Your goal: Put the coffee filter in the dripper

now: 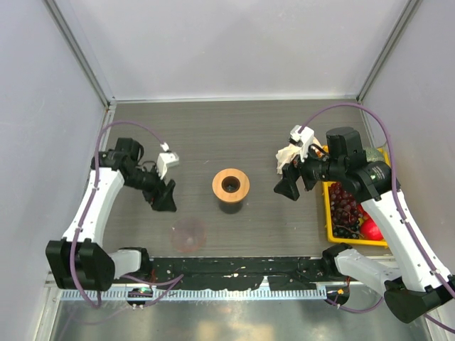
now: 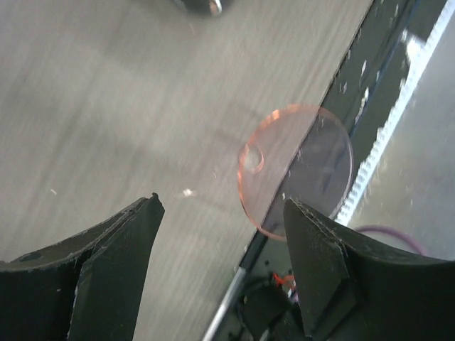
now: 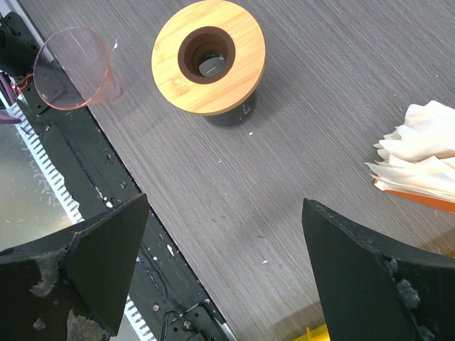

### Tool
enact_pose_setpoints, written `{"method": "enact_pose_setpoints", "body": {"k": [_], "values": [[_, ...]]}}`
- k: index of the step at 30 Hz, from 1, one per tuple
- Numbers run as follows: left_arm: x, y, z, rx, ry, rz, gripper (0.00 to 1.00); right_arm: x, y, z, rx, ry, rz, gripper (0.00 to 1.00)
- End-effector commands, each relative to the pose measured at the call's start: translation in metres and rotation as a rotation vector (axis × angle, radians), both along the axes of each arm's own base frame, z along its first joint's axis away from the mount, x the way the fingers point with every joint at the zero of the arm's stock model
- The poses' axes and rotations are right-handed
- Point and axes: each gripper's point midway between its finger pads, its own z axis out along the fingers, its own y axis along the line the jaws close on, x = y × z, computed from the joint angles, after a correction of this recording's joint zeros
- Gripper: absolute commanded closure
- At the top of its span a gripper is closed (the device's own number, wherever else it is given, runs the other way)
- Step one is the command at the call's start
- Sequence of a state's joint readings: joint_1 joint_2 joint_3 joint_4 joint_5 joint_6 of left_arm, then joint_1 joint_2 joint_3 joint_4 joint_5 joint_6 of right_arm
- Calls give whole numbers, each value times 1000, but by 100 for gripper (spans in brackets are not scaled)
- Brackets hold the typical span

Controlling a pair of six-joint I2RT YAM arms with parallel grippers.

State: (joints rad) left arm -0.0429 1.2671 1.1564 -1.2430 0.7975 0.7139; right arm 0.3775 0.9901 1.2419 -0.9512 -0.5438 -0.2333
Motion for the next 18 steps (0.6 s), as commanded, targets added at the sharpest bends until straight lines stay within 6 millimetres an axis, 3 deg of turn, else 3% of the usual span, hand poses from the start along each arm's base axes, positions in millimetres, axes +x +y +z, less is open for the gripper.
{"method": "enact_pose_setpoints", "body": {"k": [1,12,18], "values": [[-50,20,-33,153,23,-152,23,4,2,8,17,-35,3,5],[-53,2,-80,273,-69,-204,28,12,4,2,-1,-14,6,5],[-51,-6,-88,291,-72,-198,43,13,3,3,-14,-19,10,5]]}}
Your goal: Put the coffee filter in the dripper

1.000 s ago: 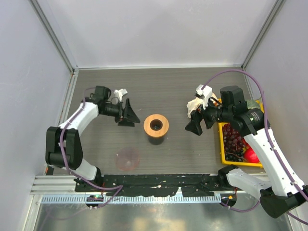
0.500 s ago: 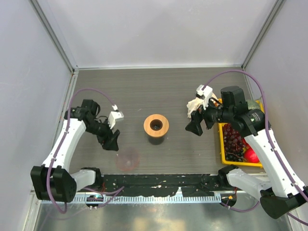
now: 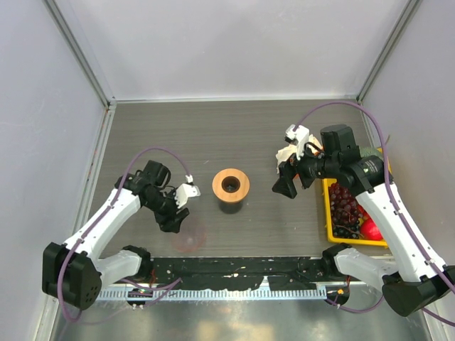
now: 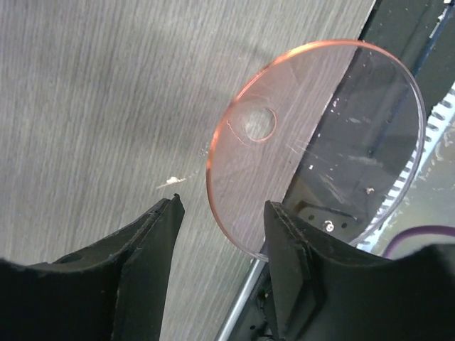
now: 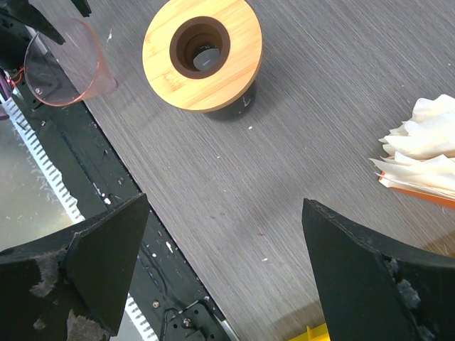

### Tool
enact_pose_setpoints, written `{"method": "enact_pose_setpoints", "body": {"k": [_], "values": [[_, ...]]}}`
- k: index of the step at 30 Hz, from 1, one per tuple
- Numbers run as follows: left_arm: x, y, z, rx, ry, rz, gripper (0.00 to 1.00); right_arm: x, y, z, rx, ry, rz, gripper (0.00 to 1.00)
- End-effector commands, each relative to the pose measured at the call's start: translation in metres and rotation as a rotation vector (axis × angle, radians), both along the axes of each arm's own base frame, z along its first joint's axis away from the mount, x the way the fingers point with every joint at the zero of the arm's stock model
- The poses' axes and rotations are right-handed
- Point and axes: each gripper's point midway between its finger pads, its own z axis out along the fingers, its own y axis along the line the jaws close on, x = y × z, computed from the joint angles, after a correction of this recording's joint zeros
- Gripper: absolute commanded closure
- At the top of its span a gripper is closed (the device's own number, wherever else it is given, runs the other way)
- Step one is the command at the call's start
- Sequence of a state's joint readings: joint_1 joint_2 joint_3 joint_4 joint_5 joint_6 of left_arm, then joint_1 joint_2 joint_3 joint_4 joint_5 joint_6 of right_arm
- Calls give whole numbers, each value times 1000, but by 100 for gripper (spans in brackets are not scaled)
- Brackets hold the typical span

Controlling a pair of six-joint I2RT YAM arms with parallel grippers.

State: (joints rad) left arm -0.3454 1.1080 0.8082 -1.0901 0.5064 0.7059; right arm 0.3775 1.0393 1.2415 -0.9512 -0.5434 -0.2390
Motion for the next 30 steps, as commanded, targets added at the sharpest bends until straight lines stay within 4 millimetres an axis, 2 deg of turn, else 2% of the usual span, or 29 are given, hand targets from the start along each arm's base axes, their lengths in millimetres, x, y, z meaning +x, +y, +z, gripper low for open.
{"method": "enact_pose_setpoints", "body": {"k": [1,4,8,11,12,16,18,21,24,28,30], "values": [[14,-9,-1,-5,-62,27,46,6,0,15,7,-59,8,5],[14,-11,-2,6,-67,26,58,6,0,15,4,-60,8,5],[10,-11,3,6,-48,24,79,7,0,16,4,-63,5,4],[4,-13,17,-10,-27,14,98,9,0,19,3,-71,4,5],[2,-14,25,-20,-22,8,100,10,0,19,1,-68,2,4],[-19,-12,73,-39,23,-37,100,12,-1,23,-3,-70,-11,4],[-23,-10,100,-34,40,-28,100,13,-1,24,0,-72,-21,5],[-20,-16,139,-45,70,0,100,18,-3,28,3,-90,-50,5],[-18,-34,174,-111,169,32,100,22,-4,29,1,-96,-69,5],[6,-59,205,-183,224,146,100,27,-8,34,-11,-120,-96,4],[25,-71,219,-212,226,245,100,28,-10,35,-17,-132,-112,5]]}}
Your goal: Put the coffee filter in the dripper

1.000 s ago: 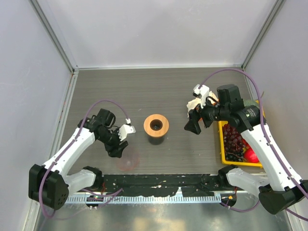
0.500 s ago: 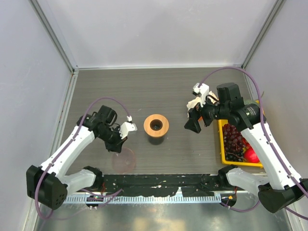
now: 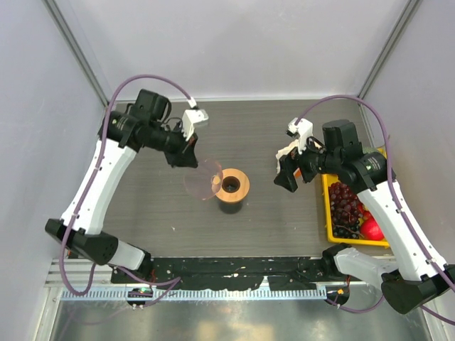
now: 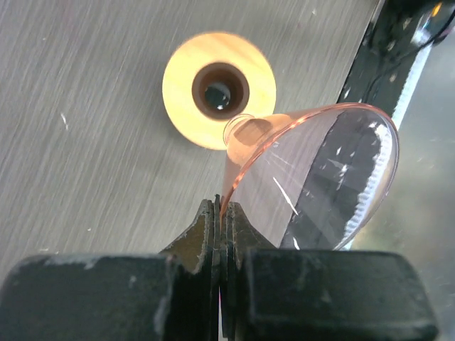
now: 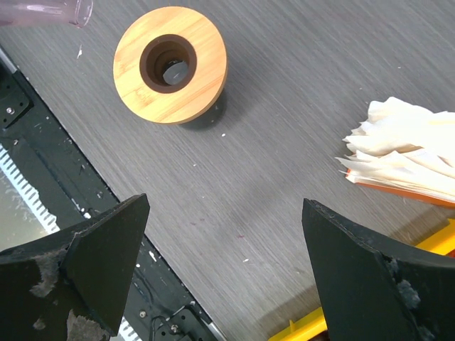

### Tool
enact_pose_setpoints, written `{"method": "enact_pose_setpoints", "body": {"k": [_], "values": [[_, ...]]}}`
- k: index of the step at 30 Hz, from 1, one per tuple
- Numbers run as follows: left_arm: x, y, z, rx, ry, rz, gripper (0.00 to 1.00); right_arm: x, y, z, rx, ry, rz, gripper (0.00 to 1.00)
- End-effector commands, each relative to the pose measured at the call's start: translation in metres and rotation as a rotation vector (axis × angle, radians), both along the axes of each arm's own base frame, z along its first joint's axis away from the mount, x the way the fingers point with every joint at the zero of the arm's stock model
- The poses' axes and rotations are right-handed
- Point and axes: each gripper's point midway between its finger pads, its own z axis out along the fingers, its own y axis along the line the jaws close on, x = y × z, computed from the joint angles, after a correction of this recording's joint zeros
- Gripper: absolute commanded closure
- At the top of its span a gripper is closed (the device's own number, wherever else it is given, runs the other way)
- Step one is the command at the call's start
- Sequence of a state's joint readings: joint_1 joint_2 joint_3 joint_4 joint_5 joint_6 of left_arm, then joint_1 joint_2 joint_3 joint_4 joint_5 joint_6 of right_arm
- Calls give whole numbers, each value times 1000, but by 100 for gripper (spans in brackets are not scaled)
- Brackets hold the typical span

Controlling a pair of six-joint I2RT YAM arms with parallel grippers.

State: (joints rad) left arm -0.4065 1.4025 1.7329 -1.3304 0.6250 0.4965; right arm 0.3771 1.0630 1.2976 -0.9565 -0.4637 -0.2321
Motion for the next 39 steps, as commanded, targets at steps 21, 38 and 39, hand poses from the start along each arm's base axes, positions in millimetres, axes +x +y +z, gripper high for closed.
{"method": "enact_pose_setpoints", "body": {"k": [21,38,39], "values": [[-8,-37,-15,58,602,438,100,23,-10,21,-26,-113,-86,5],[24,-50,-51,95,610,472,100,22,-10,18,-38,-111,-66,5],[26,-50,-54,95,613,475,100,23,-10,17,-38,-107,-67,5]]}}
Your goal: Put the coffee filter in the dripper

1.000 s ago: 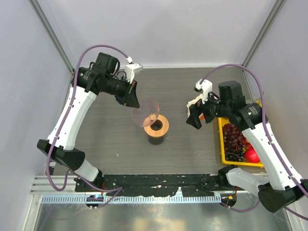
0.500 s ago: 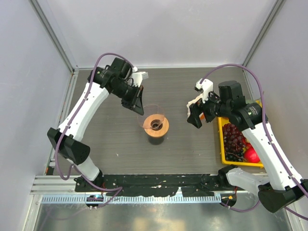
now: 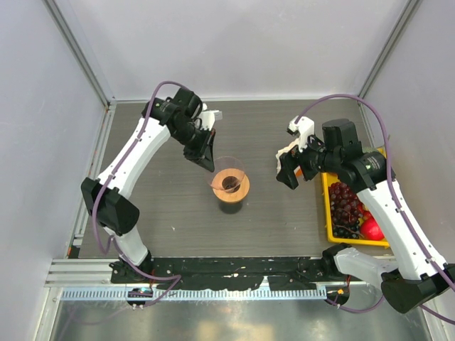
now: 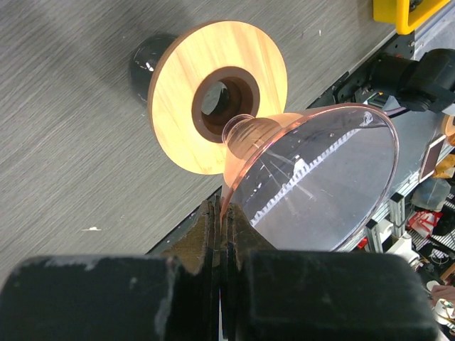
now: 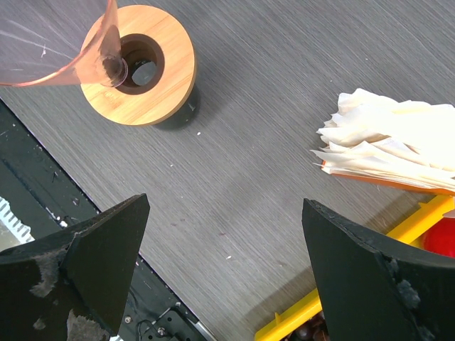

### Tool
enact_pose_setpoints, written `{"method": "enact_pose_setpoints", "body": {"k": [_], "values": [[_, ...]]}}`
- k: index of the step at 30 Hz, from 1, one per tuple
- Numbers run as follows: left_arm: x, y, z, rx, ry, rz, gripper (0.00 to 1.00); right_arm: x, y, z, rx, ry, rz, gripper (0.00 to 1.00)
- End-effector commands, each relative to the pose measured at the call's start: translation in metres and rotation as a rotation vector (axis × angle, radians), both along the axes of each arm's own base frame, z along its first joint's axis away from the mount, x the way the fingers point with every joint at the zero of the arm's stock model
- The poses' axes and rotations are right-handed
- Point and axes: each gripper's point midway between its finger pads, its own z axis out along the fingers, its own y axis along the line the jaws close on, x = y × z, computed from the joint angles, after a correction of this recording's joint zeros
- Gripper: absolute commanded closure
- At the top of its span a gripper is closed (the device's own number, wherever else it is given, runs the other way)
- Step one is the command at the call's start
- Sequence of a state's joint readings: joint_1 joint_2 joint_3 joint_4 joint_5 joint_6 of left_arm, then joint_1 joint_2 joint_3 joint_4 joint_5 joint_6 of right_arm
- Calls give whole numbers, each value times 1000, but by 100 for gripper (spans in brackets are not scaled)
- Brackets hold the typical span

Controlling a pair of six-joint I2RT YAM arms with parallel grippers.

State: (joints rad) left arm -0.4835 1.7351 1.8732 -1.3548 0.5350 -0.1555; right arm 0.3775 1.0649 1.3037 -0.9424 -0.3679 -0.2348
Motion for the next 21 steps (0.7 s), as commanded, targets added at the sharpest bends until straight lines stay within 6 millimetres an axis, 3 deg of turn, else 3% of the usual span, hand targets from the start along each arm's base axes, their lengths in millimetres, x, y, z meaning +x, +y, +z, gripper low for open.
{"method": "enact_pose_setpoints", "body": {"k": [1,9,21], "values": [[-2,-1,-1,0,32,28,100,10,2,17,10,-67,7,4],[5,-9,-7,-19,42,55,100,10,2,14,3,-60,14,5],[4,-19,16,-106,47,35,100,7,3,10,-1,-42,27,5]]}}
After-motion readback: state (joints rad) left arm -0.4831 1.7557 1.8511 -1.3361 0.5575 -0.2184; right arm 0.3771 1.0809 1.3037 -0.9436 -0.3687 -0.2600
